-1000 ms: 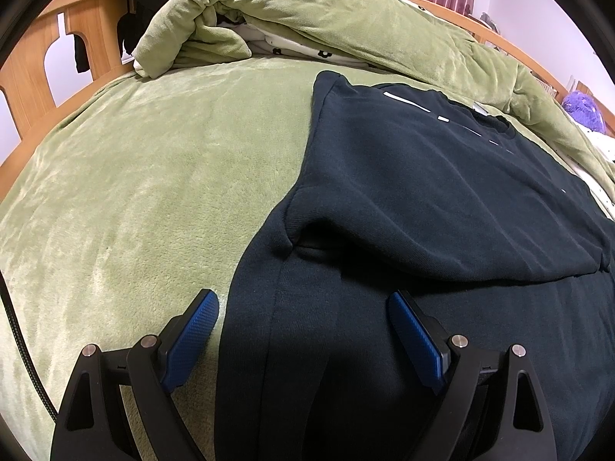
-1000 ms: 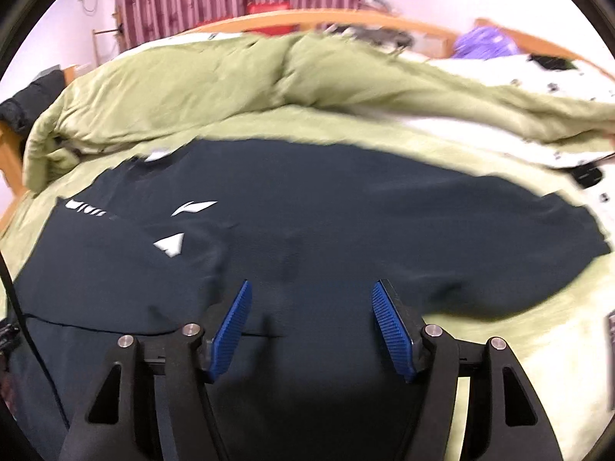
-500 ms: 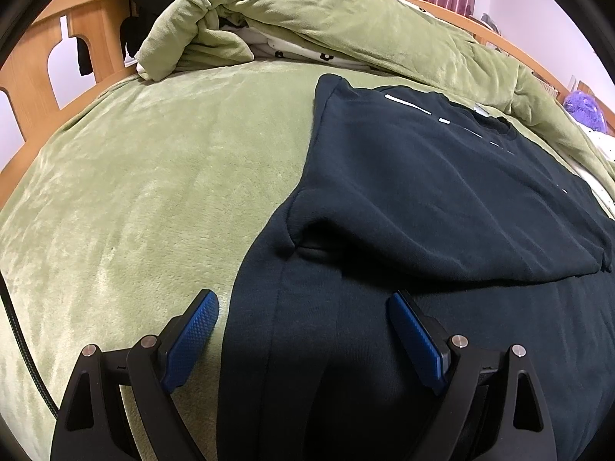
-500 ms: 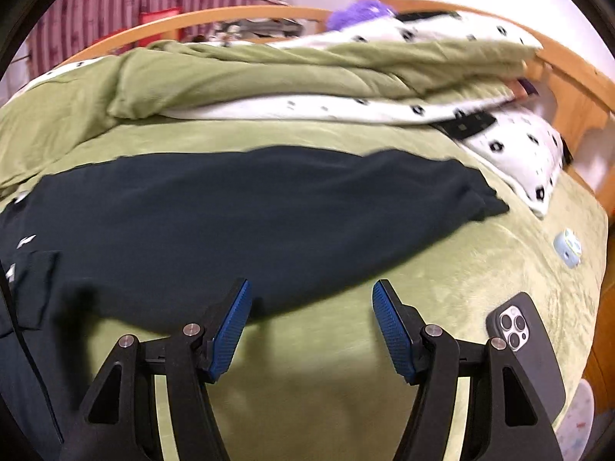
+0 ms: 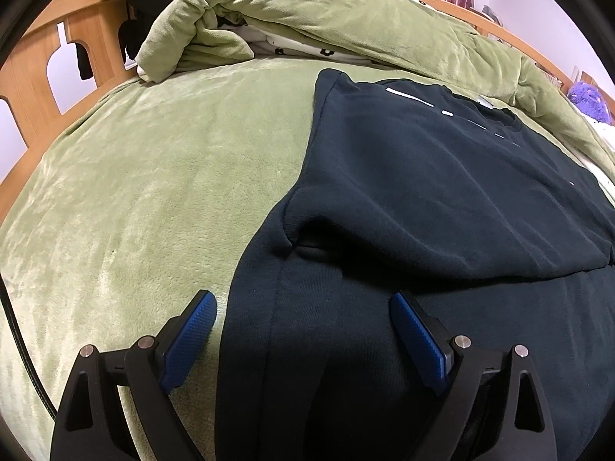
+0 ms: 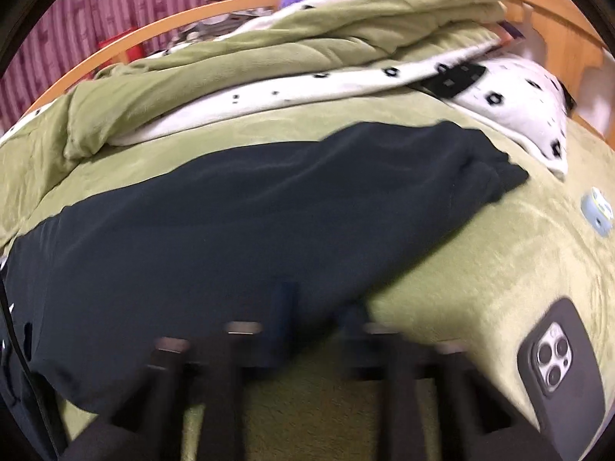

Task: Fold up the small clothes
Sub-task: 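Move the right gripper to the other sleeve and grasp its cuff, then fold the held sleeve across the body with the right gripper, release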

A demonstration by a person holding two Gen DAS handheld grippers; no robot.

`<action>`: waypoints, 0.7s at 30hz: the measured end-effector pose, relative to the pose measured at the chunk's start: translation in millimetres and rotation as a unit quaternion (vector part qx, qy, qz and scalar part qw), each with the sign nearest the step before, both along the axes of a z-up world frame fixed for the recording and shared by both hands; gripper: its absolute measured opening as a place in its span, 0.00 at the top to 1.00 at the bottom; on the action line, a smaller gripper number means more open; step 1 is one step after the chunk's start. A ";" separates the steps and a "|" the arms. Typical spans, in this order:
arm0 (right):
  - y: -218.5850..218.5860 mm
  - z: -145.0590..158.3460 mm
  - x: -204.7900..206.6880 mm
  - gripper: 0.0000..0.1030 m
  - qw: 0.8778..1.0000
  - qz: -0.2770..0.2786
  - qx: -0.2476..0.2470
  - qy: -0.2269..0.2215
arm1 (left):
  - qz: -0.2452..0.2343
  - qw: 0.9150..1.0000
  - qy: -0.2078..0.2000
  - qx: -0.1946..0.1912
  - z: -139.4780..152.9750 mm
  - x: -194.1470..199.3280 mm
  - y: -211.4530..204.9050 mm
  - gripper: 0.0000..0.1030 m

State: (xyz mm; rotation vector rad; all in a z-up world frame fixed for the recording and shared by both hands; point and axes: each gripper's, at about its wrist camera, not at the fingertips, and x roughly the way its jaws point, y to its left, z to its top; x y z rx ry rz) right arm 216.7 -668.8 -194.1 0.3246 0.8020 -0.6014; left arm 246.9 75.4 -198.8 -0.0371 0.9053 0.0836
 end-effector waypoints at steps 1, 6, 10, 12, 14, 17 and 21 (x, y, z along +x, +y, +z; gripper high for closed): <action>3.7 3.2 1.1 0.93 1.000 0.000 -0.016 0.002 | 0.000 1.000 0.000 0.000 0.1 0.4 0.8 0.10; 28.4 40.7 -2.2 0.95 0.997 0.006 -0.068 -0.033 | 0.000 1.000 0.000 0.000 0.3 0.6 0.9 0.10; 57.2 90.2 0.3 0.95 0.994 0.029 -0.078 -0.072 | 0.000 1.000 0.000 0.001 0.5 0.4 1.3 0.10; 78.9 114.3 4.5 0.95 0.991 0.047 -0.084 -0.090 | 0.000 1.000 0.000 0.000 0.5 0.5 1.5 0.09; 104.9 135.4 10.0 0.95 0.988 0.068 -0.092 -0.107 | 0.001 1.000 0.001 -0.003 0.3 0.5 2.6 0.09; 156.6 159.7 23.6 0.95 0.981 0.109 -0.101 -0.124 | 0.001 1.000 0.001 -0.006 -0.1 0.3 3.8 0.09; 226.9 173.8 40.5 0.95 0.972 0.167 -0.090 -0.137 | 0.001 1.000 0.001 -0.007 0.2 -0.1 5.0 0.09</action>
